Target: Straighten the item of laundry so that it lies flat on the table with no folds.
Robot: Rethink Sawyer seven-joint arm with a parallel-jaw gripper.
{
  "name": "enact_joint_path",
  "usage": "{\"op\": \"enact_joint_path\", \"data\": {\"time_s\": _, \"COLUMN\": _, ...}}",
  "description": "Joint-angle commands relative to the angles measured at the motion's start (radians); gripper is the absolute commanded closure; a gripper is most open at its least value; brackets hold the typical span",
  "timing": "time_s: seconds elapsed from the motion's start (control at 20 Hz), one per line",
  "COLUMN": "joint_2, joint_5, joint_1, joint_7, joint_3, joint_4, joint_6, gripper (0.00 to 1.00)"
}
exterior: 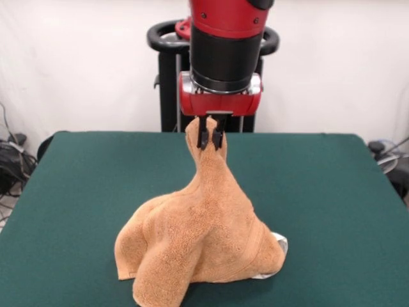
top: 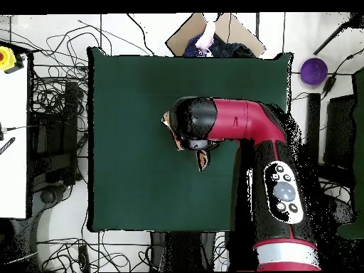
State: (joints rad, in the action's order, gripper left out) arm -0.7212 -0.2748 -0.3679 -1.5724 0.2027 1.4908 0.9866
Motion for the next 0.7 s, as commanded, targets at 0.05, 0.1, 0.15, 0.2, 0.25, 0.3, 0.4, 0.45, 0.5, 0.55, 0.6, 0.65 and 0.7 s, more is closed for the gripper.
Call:
{"op": "enact_joint_path", "data": {"time_s": 0.05, "joint_2": 0.044, "joint_5": -0.032, "joint_1": -0.002, "joint_7": -0.039, "joint_3": 0.019, "joint_4": 0.032, "joint_6": -0.063, "gripper": 1.0}}
{"op": "enact_joint_path", "data": {"time_s": 0.1, "joint_2": 0.045, "joint_5": -0.033, "joint_1": -0.002, "joint_7": -0.041, "joint_3": 0.018, "joint_4": 0.034, "joint_6": -0.071, "gripper": 1.0}}
{"op": "enact_joint_path", "data": {"time_s": 0.15, "joint_2": 0.049, "joint_5": -0.034, "joint_1": -0.002, "joint_7": -0.042, "joint_3": 0.019, "joint_4": 0.029, "joint_6": -0.074, "gripper": 1.0}}
{"op": "enact_joint_path", "data": {"time_s": 0.2, "joint_2": 0.051, "joint_5": -0.035, "joint_1": -0.001, "joint_7": -0.045, "joint_3": 0.019, "joint_4": 0.029, "joint_6": -0.081, "gripper": 1.0}}
{"op": "enact_joint_path", "data": {"time_s": 0.25, "joint_2": 0.055, "joint_5": -0.035, "joint_1": -0.001, "joint_7": -0.048, "joint_3": 0.019, "joint_4": 0.023, "joint_6": -0.085, "gripper": 1.0}}
{"op": "enact_joint_path", "data": {"time_s": 0.3, "joint_2": 0.058, "joint_5": -0.035, "joint_1": -0.001, "joint_7": -0.049, "joint_3": 0.02, "joint_4": 0.024, "joint_6": -0.093, "gripper": 1.0}}
{"op": "enact_joint_path", "data": {"time_s": 0.4, "joint_2": 0.064, "joint_5": -0.038, "joint_1": 0.0, "joint_7": -0.052, "joint_3": 0.02, "joint_4": 0.018, "joint_6": -0.106, "gripper": 1.0}}
{"op": "enact_joint_path", "data": {"time_s": 0.45, "joint_2": 0.069, "joint_5": -0.04, "joint_1": 0.001, "joint_7": -0.054, "joint_3": 0.019, "joint_4": 0.012, "joint_6": -0.112, "gripper": 1.0}}
{"op": "enact_joint_path", "data": {"time_s": 0.5, "joint_2": 0.07, "joint_5": -0.042, "joint_1": 0.002, "joint_7": -0.056, "joint_3": 0.017, "joint_4": 0.014, "joint_6": -0.121, "gripper": 1.0}}
{"op": "enact_joint_path", "data": {"time_s": 0.55, "joint_2": 0.074, "joint_5": -0.043, "joint_1": 0.002, "joint_7": -0.056, "joint_3": 0.016, "joint_4": 0.01, "joint_6": -0.128, "gripper": 1.0}}
{"op": "enact_joint_path", "data": {"time_s": 0.6, "joint_2": 0.075, "joint_5": -0.044, "joint_1": 0.001, "joint_7": -0.056, "joint_3": 0.016, "joint_4": 0.013, "joint_6": -0.137, "gripper": 1.0}}
{"op": "enact_joint_path", "data": {"time_s": 0.65, "joint_2": 0.076, "joint_5": -0.045, "joint_1": 0.0, "joint_7": -0.055, "joint_3": 0.015, "joint_4": 0.016, "joint_6": -0.146, "gripper": 1.0}}
{"op": "enact_joint_path", "data": {"time_s": 0.7, "joint_2": 0.076, "joint_5": -0.044, "joint_1": -0.001, "joint_7": -0.055, "joint_3": 0.014, "joint_4": 0.025, "joint_6": -0.159, "gripper": 1.0}}
